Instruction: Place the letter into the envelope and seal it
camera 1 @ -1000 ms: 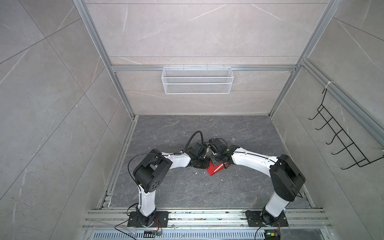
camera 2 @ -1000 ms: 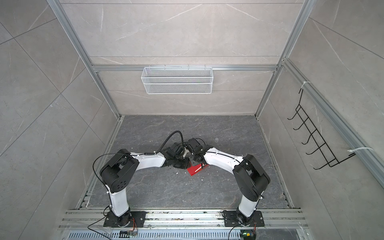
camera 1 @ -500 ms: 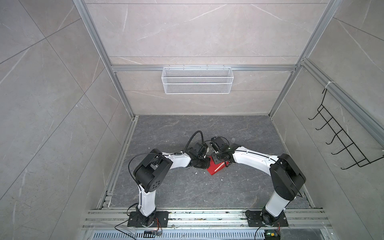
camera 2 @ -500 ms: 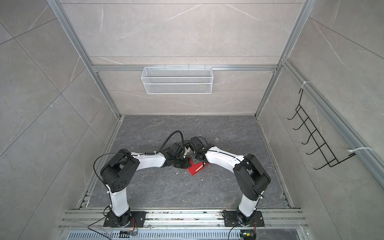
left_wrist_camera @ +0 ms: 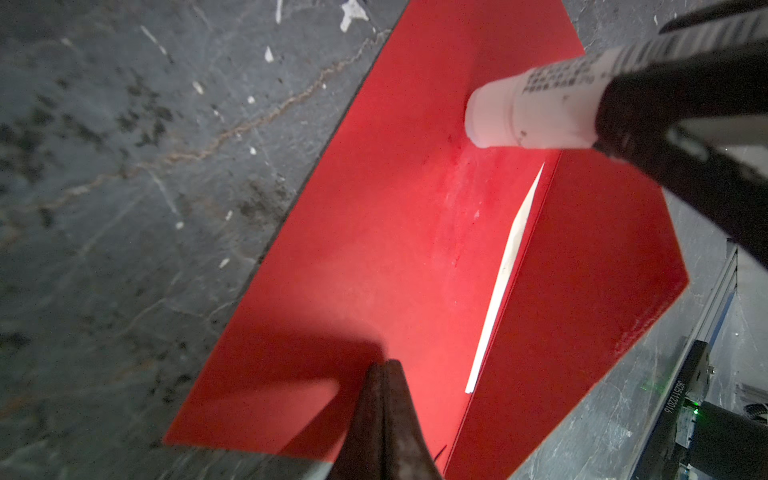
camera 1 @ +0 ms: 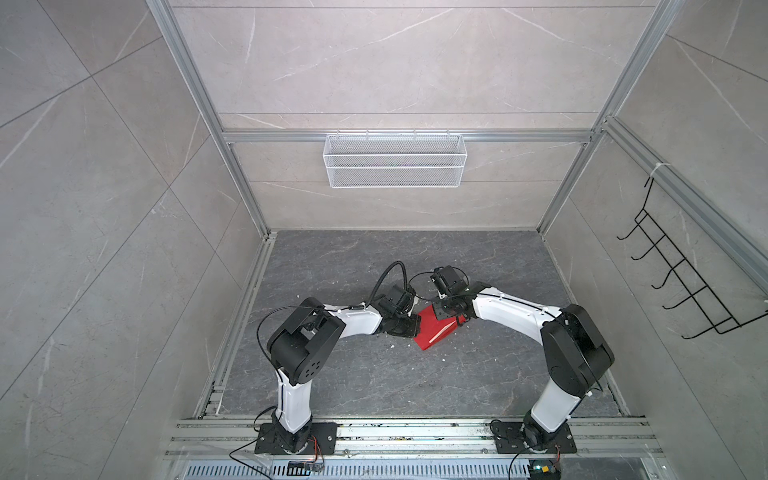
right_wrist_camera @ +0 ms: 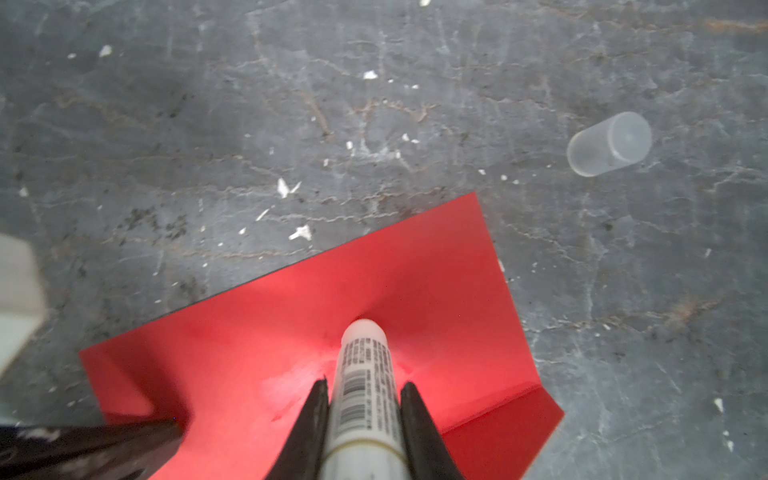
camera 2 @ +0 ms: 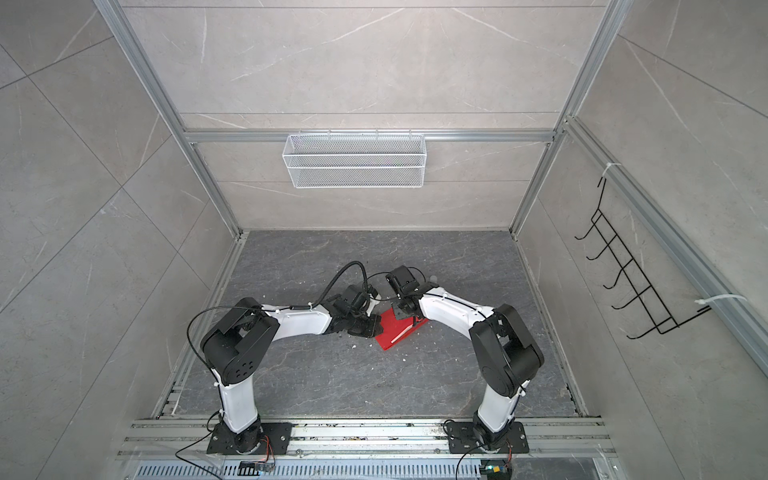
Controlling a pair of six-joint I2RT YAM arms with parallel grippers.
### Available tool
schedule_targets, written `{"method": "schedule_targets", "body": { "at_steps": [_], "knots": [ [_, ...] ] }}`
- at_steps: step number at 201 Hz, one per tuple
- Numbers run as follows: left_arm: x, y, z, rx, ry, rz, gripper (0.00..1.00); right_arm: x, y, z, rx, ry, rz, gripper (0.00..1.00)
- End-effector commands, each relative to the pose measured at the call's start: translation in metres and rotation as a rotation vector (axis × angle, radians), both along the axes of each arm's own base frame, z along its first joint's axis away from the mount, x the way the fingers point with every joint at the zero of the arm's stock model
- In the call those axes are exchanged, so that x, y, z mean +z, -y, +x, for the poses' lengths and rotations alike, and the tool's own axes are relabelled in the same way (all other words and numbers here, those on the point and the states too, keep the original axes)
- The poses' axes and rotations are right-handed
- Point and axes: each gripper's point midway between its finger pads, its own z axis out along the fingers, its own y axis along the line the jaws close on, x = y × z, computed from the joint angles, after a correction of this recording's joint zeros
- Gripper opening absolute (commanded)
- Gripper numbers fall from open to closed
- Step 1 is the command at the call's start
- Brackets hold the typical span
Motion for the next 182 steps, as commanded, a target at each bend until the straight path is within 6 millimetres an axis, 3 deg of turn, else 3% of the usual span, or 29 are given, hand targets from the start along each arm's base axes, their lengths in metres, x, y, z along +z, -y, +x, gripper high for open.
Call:
{"method": "schedule_targets", "body": {
  "at_steps": [1, 40, 73, 92, 122, 150, 182],
  "knots": [
    [-0.077, -0.067, -0.053, 0.003, -0.206, 0.32, 0.0, -0.028, 0.042, -0.009, -0.085, -0.086, -0.147, 0.0],
    [-0.077, -0.067, -0.053, 0.001, -0.205, 0.32, 0.0, -0.021, 0.036, -0.008, -0.086, -0.083, -0.088, 0.0],
    [-0.076, -0.066, -0.053, 0.0, -0.204, 0.319, 0.0, 0.022, 0.017, -0.001, -0.061, 0.014, 0.064, 0.0],
    [-0.076, -0.066, -0.053, 0.001, -0.205, 0.319, 0.0, 0.048, 0.017, 0.002, -0.068, 0.07, 0.117, 0.0],
    [-0.076, -0.066, -0.053, -0.001, -0.205, 0.319, 0.0, 0.073, 0.016, 0.001, -0.066, 0.117, 0.184, 0.0],
    [-0.077, -0.066, -0.052, -0.001, -0.204, 0.318, 0.0, 0.077, 0.011, -0.006, -0.035, 0.105, 0.216, 0.0],
    [-0.078, -0.066, -0.053, -0.003, -0.206, 0.32, 0.0, 0.062, -0.002, -0.02, 0.028, 0.052, 0.232, 0.0]
  ]
}}
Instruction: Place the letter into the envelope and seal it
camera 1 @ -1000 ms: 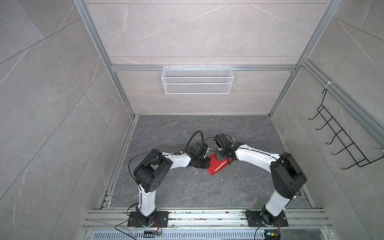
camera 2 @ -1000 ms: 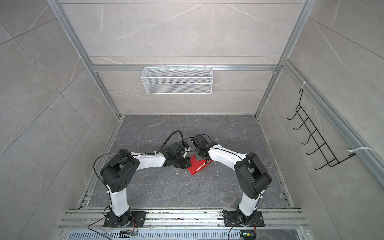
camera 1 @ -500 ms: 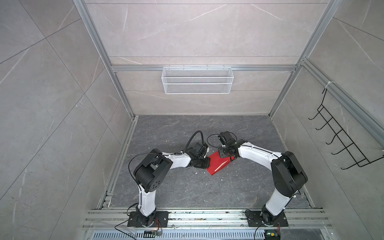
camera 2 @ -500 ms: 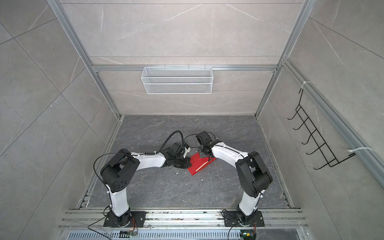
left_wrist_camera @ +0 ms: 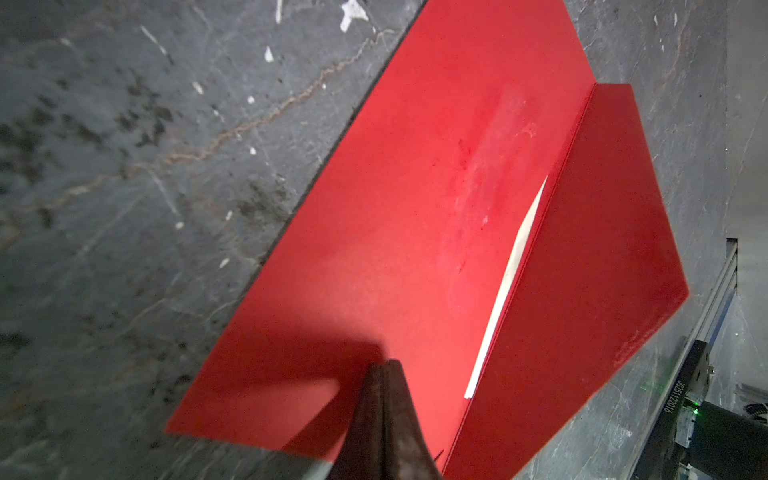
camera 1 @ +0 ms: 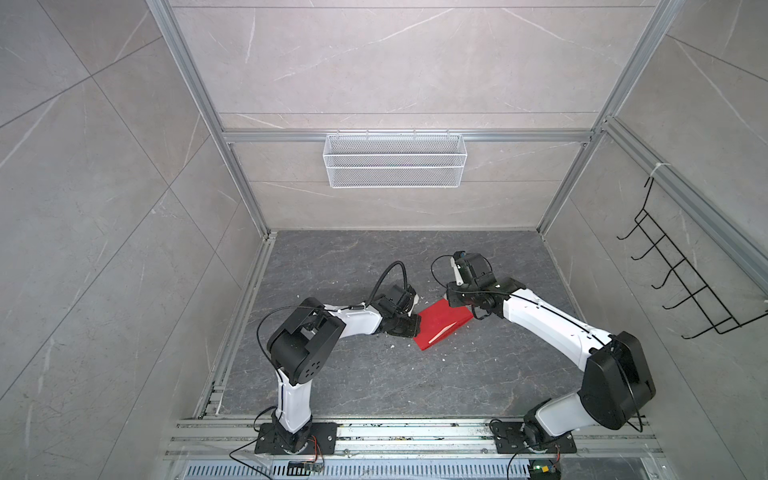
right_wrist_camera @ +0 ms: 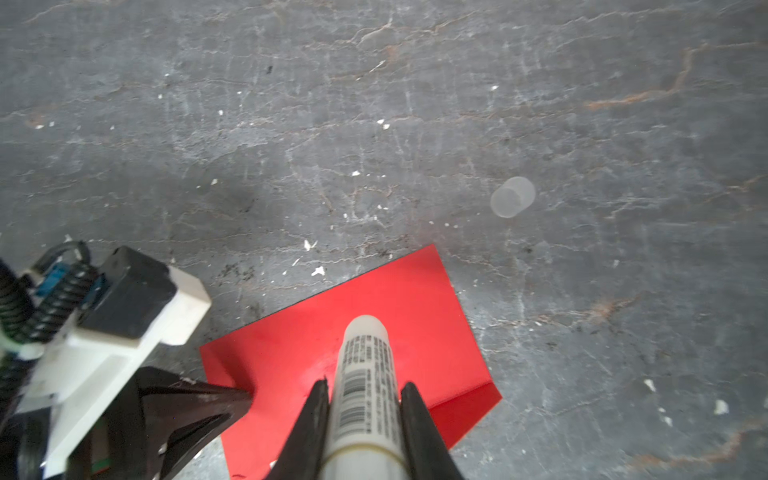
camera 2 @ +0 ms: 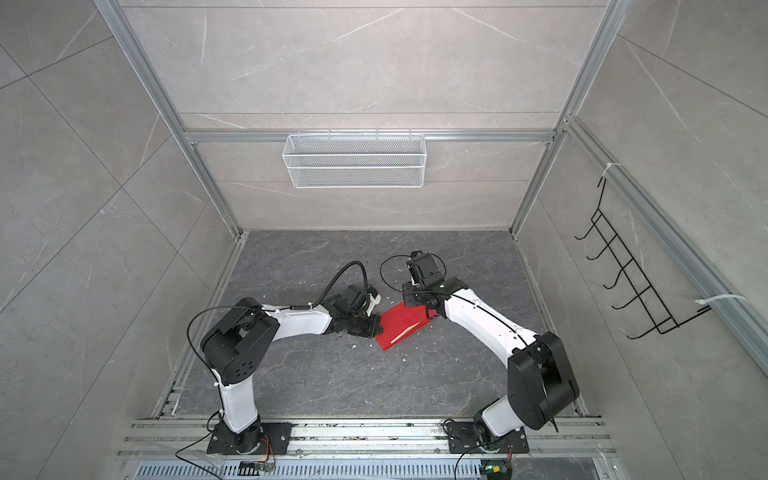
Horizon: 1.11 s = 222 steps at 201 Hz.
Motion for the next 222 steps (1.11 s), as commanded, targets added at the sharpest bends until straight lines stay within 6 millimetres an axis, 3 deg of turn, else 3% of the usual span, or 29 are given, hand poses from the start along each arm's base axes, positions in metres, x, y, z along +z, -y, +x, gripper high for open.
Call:
{"method": "schedule_targets", "body": {
  "at_steps": [1, 70, 173, 222],
  "knots": [
    [-0.078, -0.066, -0.053, -0.002, -0.206, 0.32, 0.0, -0.015, -0.011, -0.017, 0.06, -0.053, 0.015, 0.0],
    [-0.078, -0.066, -0.053, -0.003, -0.208, 0.319, 0.0, -0.048, -0.042, -0.043, 0.153, -0.102, -0.09, 0.0],
    [-0.079, -0.066, -0.054, -0.004, -0.208, 0.319, 0.0, -0.077, -0.051, -0.057, 0.198, -0.128, -0.18, 0.0],
    [-0.078, -0.067, -0.054, 0.0, -0.208, 0.319, 0.0, -0.089, -0.04, -0.055, 0.176, -0.133, -0.258, 0.0]
  ]
}}
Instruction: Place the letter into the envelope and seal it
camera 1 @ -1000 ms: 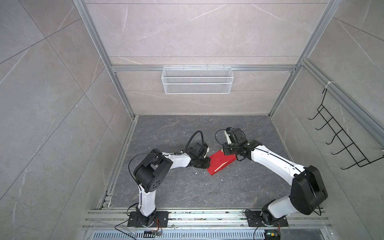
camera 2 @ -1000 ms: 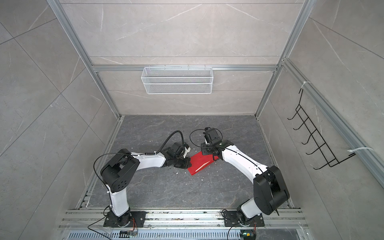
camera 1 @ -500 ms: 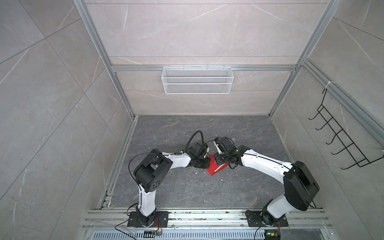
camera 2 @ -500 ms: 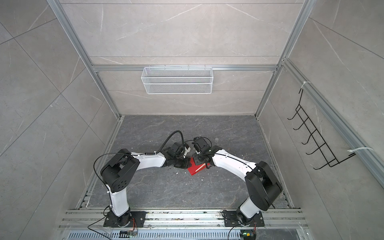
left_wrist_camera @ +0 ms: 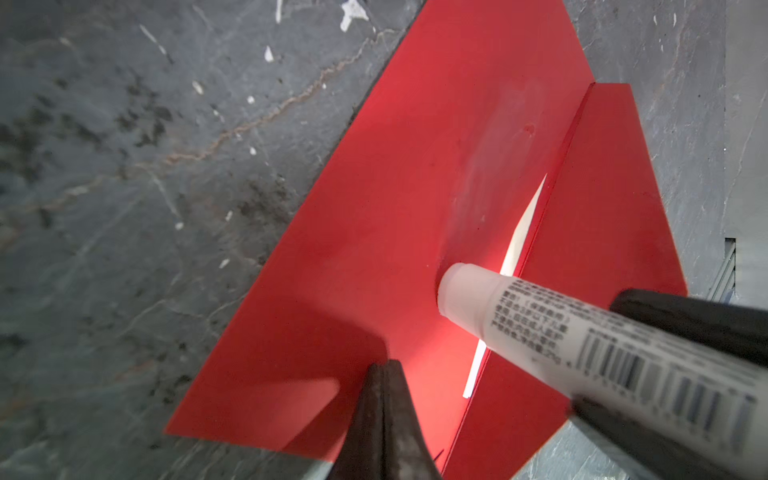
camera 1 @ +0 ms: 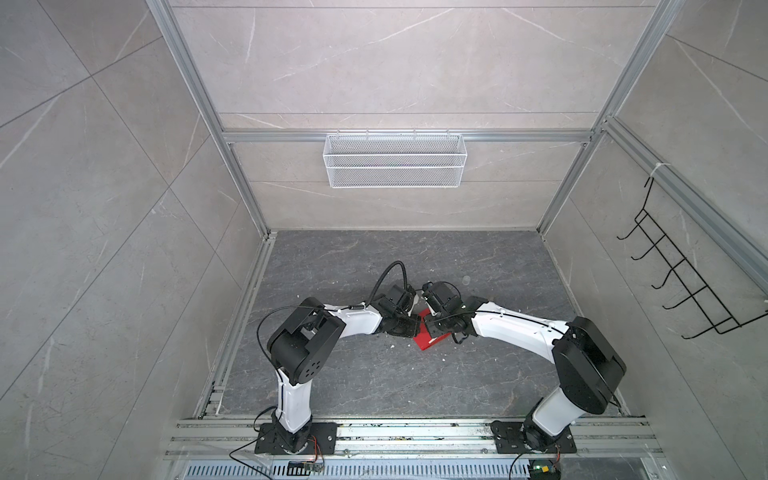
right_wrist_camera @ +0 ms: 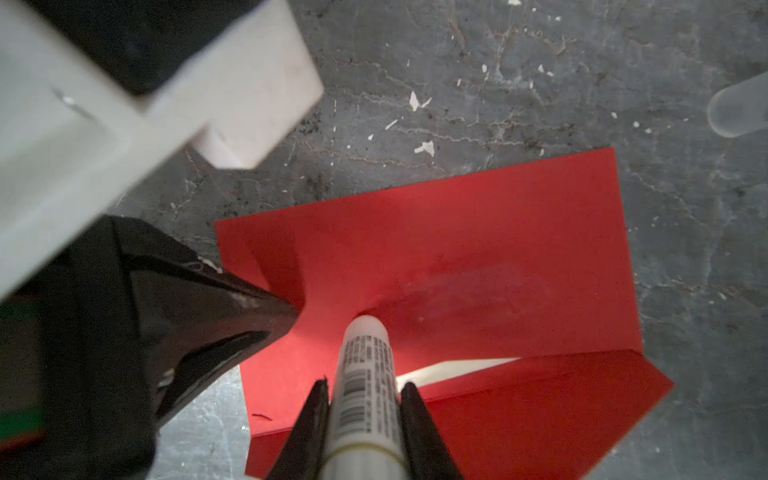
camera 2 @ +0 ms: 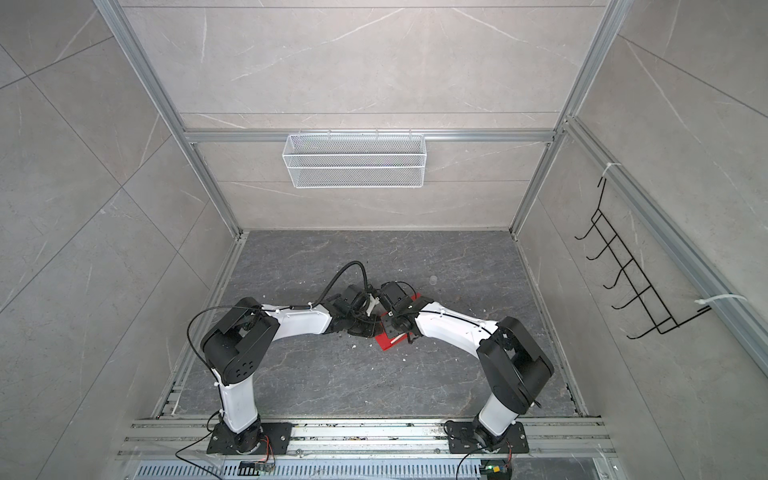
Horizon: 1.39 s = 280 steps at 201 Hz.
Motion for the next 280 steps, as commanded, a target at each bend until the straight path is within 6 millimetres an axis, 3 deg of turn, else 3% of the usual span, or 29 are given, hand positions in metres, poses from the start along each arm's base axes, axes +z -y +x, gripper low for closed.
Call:
{"method": "schedule_targets", "body": {
  "at_steps": [1, 56, 146, 280],
  "knots": [
    [-0.078, -0.067, -0.054, 0.001, -0.204, 0.32, 0.0, -0.013, 0.013, 0.001, -0.009, 0.004, -0.088, 0.0],
    [-0.079, -0.068, -0.054, 0.001, -0.206, 0.323, 0.0, -0.015, 0.031, 0.007, -0.059, 0.045, -0.169, 0.0],
    [-0.081, -0.069, -0.055, 0.001, -0.211, 0.328, 0.0, -0.02, 0.049, 0.024, -0.14, 0.008, -0.143, 0.0],
    [-0.081, -0.07, -0.056, 0.004, -0.214, 0.33, 0.0, -0.038, 0.098, 0.043, -0.325, -0.091, -0.117, 0.0]
  ]
}}
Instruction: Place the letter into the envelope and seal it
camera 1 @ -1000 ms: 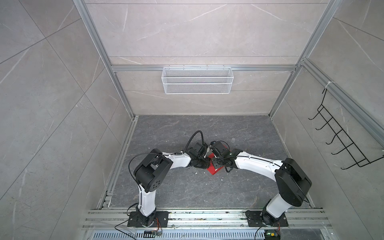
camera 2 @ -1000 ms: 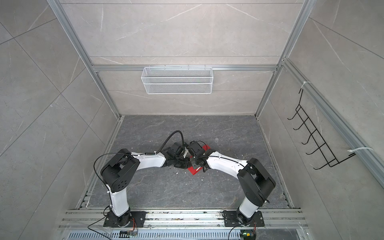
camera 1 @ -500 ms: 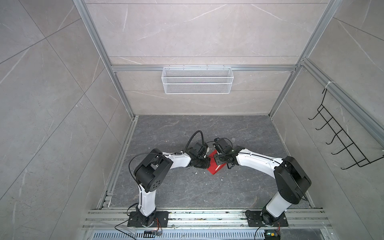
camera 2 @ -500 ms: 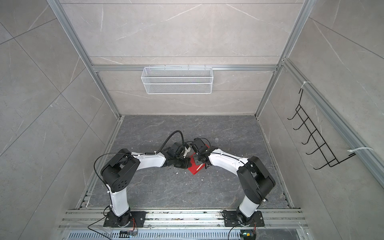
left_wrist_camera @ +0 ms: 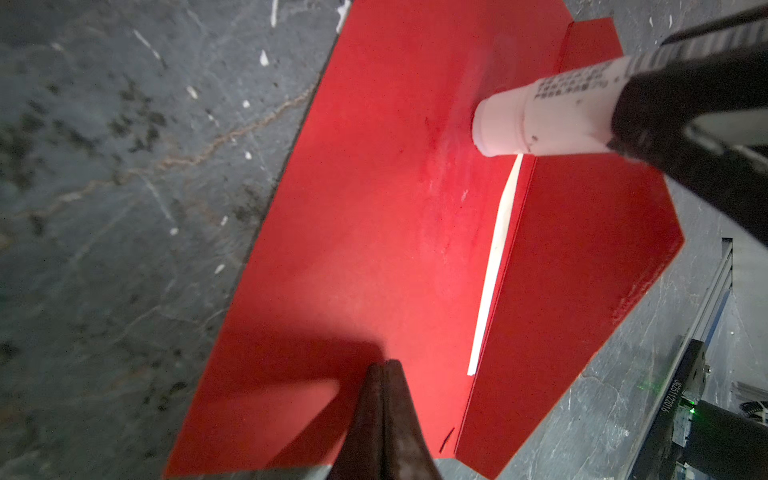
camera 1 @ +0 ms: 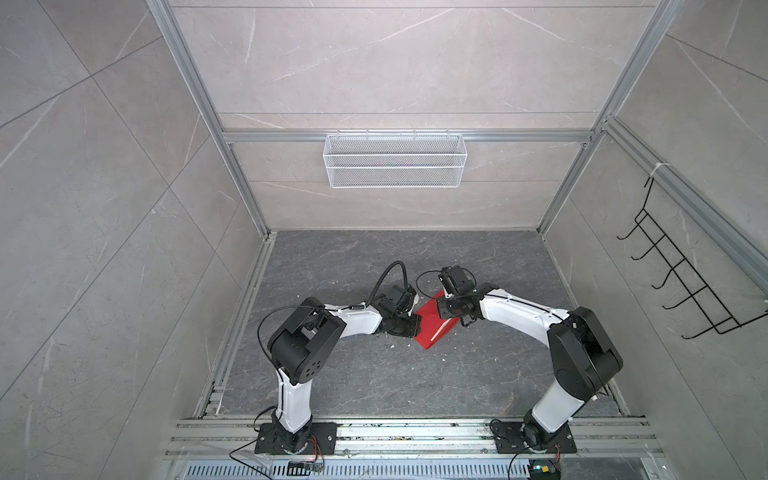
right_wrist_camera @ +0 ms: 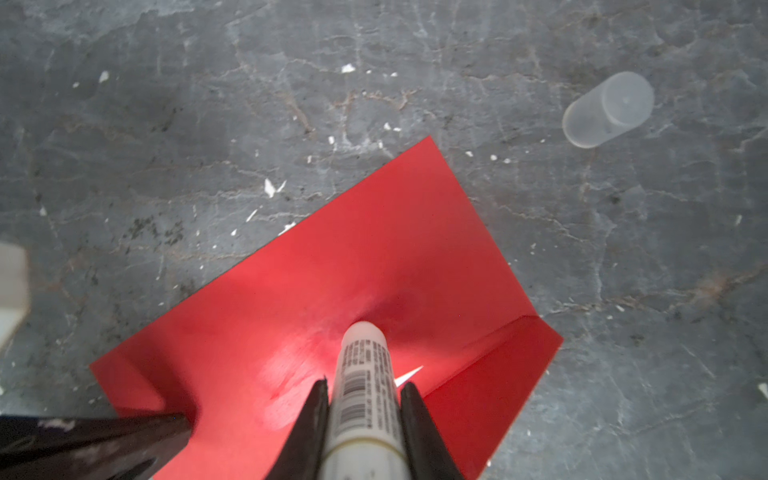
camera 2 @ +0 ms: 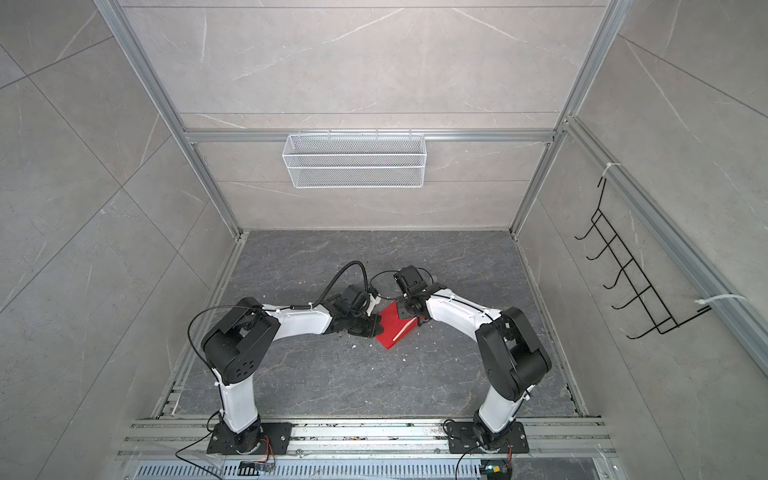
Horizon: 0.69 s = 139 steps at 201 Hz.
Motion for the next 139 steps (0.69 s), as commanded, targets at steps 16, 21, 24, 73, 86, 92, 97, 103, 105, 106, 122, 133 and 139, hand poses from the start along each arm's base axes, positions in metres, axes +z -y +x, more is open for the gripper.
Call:
{"method": "schedule_targets", "body": {
  "at_steps": [16, 21, 24, 73, 86, 92, 97, 103, 105, 106, 122, 133, 139],
  "knots": [
    [-0.081, -0.071, -0.057, 0.005, -0.214, 0.334, 0.0, -0.039, 0.048, -0.013, -0.11, -0.129, -0.147, 0.0],
    [-0.081, -0.072, -0.057, 0.005, -0.215, 0.336, 0.0, -0.038, 0.049, -0.013, -0.115, -0.129, -0.145, 0.0],
    [-0.081, -0.072, -0.057, 0.005, -0.214, 0.335, 0.0, -0.039, 0.049, -0.013, -0.116, -0.131, -0.144, 0.0],
    [-0.08, -0.072, -0.057, 0.006, -0.212, 0.335, 0.0, -0.027, 0.038, -0.006, -0.106, -0.117, -0.069, 0.0],
    [-0.08, -0.072, -0.056, 0.007, -0.211, 0.335, 0.0, -0.013, 0.031, -0.004, -0.098, -0.086, -0.009, 0.0],
    [-0.08, -0.071, -0.057, 0.006, -0.212, 0.335, 0.0, -0.004, 0.027, -0.002, -0.091, -0.068, 0.022, 0.0],
    [-0.08, -0.072, -0.056, 0.007, -0.212, 0.336, 0.0, 0.003, 0.025, -0.001, -0.088, -0.051, 0.048, 0.0],
    [-0.08, -0.072, -0.056, 0.006, -0.211, 0.337, 0.0, 0.015, 0.023, 0.001, -0.085, -0.023, 0.082, 0.0],
    [-0.08, -0.072, -0.056, 0.006, -0.212, 0.338, 0.0, 0.018, 0.023, 0.001, -0.085, -0.015, 0.093, 0.0],
    [-0.08, -0.072, -0.057, 0.005, -0.214, 0.338, 0.0, 0.021, 0.022, 0.002, -0.084, -0.009, 0.1, 0.0],
    [-0.08, -0.071, -0.055, 0.006, -0.212, 0.335, 0.0, 0.05, 0.022, 0.005, -0.091, 0.063, 0.205, 0.0],
    [-0.08, -0.071, -0.056, 0.004, -0.212, 0.337, 0.0, 0.066, 0.028, 0.007, -0.11, 0.102, 0.258, 0.0],
    [-0.08, -0.071, -0.056, 0.004, -0.212, 0.337, 0.0, 0.074, 0.031, 0.008, -0.12, 0.12, 0.283, 0.0]
  ]
}}
